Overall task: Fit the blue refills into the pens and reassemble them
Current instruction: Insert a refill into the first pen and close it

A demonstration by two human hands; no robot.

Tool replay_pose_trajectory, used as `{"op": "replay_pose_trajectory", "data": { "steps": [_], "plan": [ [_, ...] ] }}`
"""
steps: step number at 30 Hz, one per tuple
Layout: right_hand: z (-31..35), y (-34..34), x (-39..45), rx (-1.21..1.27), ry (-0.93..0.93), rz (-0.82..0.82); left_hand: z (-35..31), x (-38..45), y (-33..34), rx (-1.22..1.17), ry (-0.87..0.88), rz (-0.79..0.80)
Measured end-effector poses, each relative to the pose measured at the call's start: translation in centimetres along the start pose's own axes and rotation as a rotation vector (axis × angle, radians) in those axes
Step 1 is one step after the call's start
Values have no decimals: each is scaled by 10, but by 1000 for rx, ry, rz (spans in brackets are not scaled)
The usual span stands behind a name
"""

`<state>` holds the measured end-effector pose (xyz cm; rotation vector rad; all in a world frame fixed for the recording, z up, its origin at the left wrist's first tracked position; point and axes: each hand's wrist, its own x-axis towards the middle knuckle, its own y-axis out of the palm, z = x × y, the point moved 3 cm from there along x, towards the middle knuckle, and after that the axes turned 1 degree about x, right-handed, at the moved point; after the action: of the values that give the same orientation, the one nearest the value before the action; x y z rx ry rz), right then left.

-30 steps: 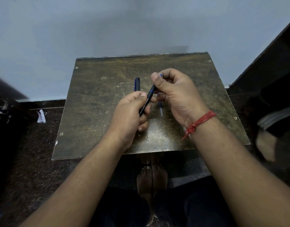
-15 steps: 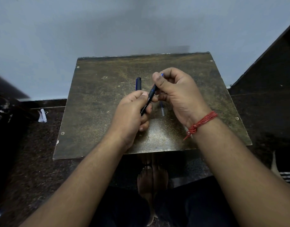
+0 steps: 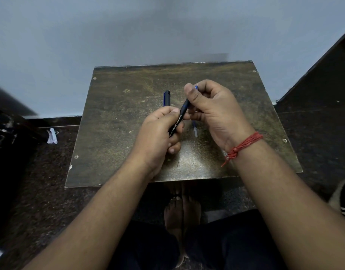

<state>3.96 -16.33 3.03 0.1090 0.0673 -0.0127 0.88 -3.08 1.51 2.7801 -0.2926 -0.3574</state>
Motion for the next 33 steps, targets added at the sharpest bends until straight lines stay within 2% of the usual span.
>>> {"op": "replay_pose_trajectory", "data": {
  "steps": [4,9,17,21,28,33],
  "plan": [
    [1,-1,0,8,-26,-11,-1,0,-1,-19,-4,-4],
    [2,-2,-1,53,-17,52,-2,0,-2,-35,-7,-14],
    [0,-2,-1,13,-27,7,0,0,-1,-17,-11,0],
    [3,-2,-1,55,-37,58,0,0,-3,-31,-21,-11],
    [2,-2,-2,-123,-38,-4,0,-1,-1,8,-19,-9],
    [4,-4,-3,-42,-22,27,0,0,-2,-3,-14,-26]
  ]
}}
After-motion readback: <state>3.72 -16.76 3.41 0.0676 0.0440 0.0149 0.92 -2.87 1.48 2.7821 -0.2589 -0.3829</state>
